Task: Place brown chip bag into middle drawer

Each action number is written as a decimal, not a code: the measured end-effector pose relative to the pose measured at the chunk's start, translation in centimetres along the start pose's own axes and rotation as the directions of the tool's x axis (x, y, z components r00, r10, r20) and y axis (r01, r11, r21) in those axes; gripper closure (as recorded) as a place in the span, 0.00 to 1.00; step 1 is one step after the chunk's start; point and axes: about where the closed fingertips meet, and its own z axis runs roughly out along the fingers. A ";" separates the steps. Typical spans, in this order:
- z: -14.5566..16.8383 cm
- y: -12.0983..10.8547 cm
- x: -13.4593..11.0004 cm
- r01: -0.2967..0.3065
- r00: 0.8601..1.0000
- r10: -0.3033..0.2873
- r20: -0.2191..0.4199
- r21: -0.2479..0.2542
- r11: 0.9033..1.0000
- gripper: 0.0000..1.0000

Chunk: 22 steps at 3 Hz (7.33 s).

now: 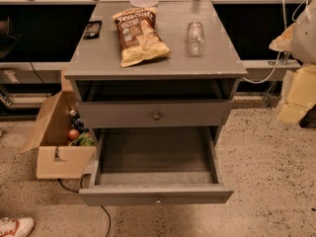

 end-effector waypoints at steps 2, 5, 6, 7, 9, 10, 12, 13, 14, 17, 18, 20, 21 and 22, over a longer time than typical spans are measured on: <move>1.0 -3.7 -2.9 0.002 0.996 -0.004 0.094 0.022 1.000 0.00; 5.0 -11.6 -8.9 -0.143 0.952 0.119 0.282 0.067 0.987 0.00; 7.2 -13.0 -10.3 -0.163 0.927 0.133 0.350 0.057 0.985 0.00; 9.6 -16.2 -13.9 -0.196 0.877 0.149 0.457 0.056 0.979 0.00; 12.3 -22.7 -21.2 -0.316 0.774 0.220 0.594 0.061 0.947 0.00; 14.4 -24.9 -24.3 -0.340 0.753 0.251 0.608 0.033 0.940 0.00; 18.2 -26.6 -29.8 -0.337 0.725 0.295 0.623 -0.053 0.940 0.00; 19.4 -27.2 -31.4 -0.362 0.713 0.318 0.625 -0.061 0.930 0.00; 20.8 -27.9 -32.1 -0.408 0.696 0.353 0.625 -0.061 0.911 0.00; 23.9 -30.0 -33.5 -0.502 0.661 0.433 0.613 -0.068 0.862 0.00; 24.5 -29.9 -34.6 -0.493 0.663 0.435 0.609 -0.083 0.866 0.00; 26.4 -28.8 -36.9 -0.451 0.674 0.426 0.604 -0.120 0.884 0.41; 24.7 -28.4 -36.5 -0.433 0.642 0.409 0.649 -0.133 0.891 0.72; 22.1 -27.2 -35.3 -0.399 0.599 0.389 0.700 -0.160 0.903 0.95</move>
Offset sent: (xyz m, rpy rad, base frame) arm 0.0958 0.0395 0.0110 0.1797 -0.0879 0.0469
